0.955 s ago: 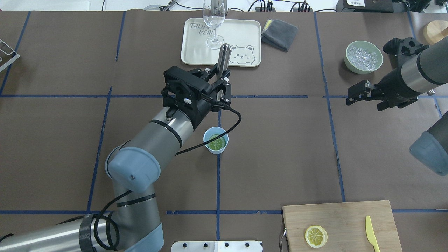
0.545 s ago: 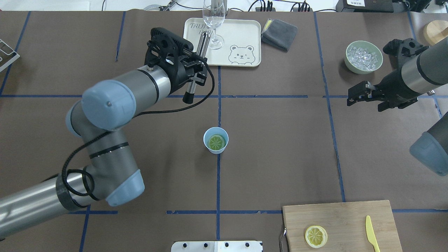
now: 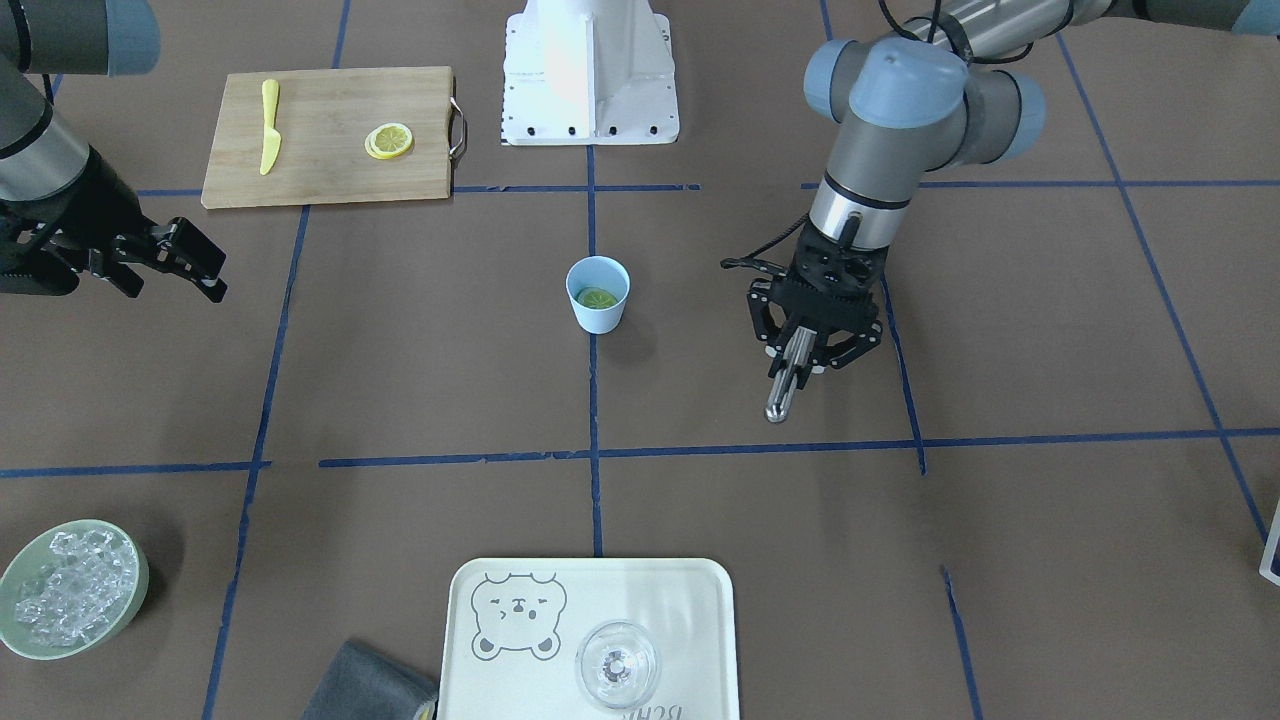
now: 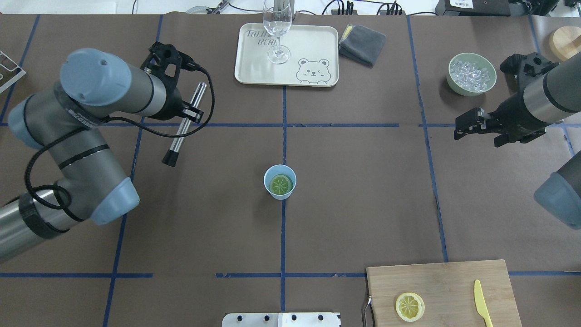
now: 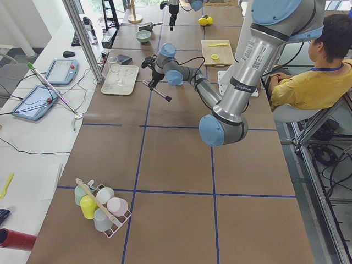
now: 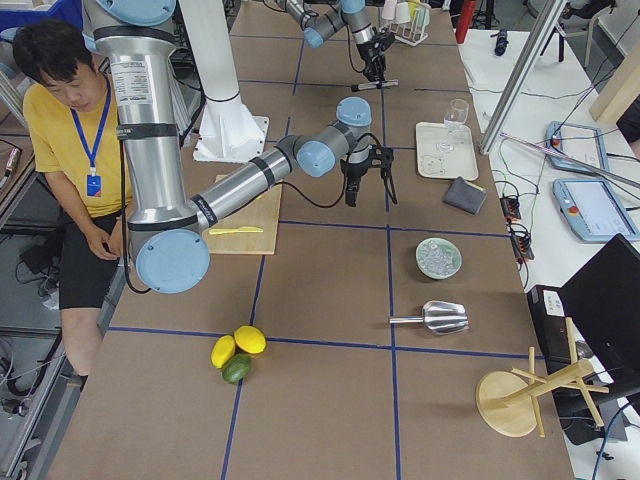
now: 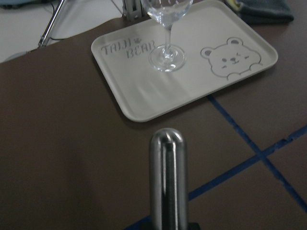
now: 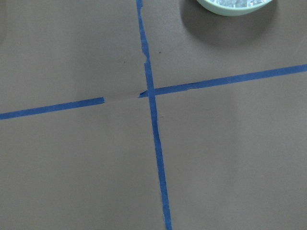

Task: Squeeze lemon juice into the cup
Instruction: 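Lift the muddler out of the cup and carry it back with the left gripper, then lower the muddler onto the table and release it with the left gripper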

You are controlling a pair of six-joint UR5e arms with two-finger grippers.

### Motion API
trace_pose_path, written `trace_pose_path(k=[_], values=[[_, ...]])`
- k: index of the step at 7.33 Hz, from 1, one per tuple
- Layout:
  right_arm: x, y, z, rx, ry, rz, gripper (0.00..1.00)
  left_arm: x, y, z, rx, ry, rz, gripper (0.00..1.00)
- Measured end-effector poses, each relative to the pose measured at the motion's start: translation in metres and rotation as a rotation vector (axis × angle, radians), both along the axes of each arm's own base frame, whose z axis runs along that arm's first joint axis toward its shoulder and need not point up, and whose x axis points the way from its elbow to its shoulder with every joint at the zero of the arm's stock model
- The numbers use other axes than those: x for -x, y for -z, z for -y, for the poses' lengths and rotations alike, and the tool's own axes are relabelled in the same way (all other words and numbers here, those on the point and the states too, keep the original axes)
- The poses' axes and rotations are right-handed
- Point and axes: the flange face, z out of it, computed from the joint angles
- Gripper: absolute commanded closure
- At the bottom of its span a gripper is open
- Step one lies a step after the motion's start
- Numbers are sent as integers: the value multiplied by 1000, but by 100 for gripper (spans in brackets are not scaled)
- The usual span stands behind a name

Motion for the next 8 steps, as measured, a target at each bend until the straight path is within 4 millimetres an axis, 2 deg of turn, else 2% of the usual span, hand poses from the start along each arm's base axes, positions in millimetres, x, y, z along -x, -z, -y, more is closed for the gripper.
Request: trace_pose_path(k=[2,3,4,6,7,8], values=[[-28,-24,4,-15,13,-24,0,71,-79,21,214,-11,9,100],[-46,-40,7,-20,30,-30,0,101,-120,24,309,-1,10,100],[-63,-56,10,-26,52,-29,0,119,-161,16,396,-9,16,100],[-80,-72,14,-36,71,-30,0,140,-232,-9,495,-9,49,100],[-82,-73,15,-37,73,-30,0,143,-252,-14,510,-5,55,100],[-83,-74,15,-38,73,-30,0,144,-262,-15,521,1,60,100]])
